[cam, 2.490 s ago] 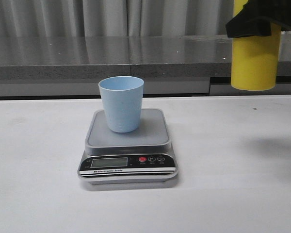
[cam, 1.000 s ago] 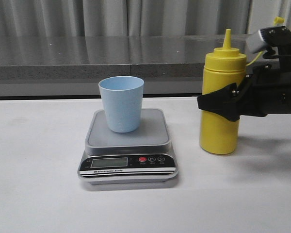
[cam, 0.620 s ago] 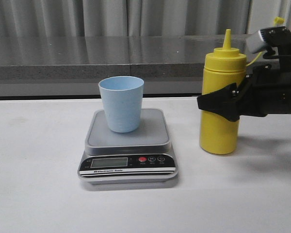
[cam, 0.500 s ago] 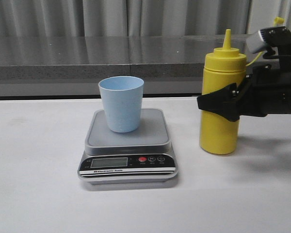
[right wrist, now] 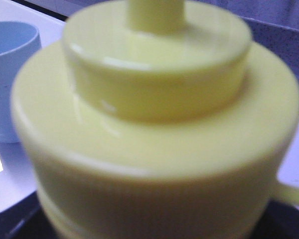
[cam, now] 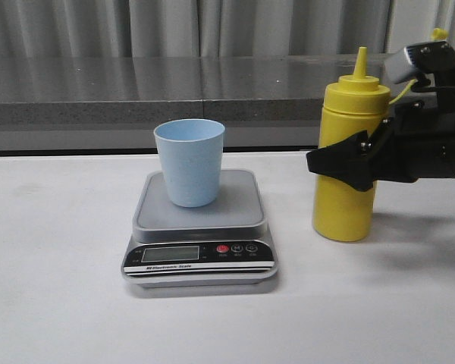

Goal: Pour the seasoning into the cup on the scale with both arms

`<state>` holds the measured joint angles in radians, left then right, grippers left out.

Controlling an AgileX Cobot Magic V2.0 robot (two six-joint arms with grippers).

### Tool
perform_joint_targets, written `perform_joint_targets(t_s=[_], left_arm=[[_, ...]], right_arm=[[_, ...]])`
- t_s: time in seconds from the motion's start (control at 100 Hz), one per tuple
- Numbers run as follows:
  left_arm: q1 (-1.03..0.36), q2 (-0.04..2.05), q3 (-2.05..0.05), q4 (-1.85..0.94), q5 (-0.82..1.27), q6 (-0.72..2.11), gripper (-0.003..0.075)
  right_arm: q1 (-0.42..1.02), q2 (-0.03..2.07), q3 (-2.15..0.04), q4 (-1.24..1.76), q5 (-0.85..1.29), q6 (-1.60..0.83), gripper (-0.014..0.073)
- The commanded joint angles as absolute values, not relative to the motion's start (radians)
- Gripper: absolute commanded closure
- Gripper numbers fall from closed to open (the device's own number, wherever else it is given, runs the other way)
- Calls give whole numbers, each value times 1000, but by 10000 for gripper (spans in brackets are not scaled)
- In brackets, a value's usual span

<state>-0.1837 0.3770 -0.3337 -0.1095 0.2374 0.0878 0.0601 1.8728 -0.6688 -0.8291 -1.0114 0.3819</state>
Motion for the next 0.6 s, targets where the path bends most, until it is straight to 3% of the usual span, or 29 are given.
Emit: perform_joint_targets(t_s=[0.0, 0.59], left_arm=[[-180, 382, -362, -113, 154, 89, 738], [-180, 382, -362, -113, 154, 89, 738]], right_arm=[[55, 1833, -688, -803, -1087, 371, 30], [54, 1832, -661, -800, -1112, 371, 30]])
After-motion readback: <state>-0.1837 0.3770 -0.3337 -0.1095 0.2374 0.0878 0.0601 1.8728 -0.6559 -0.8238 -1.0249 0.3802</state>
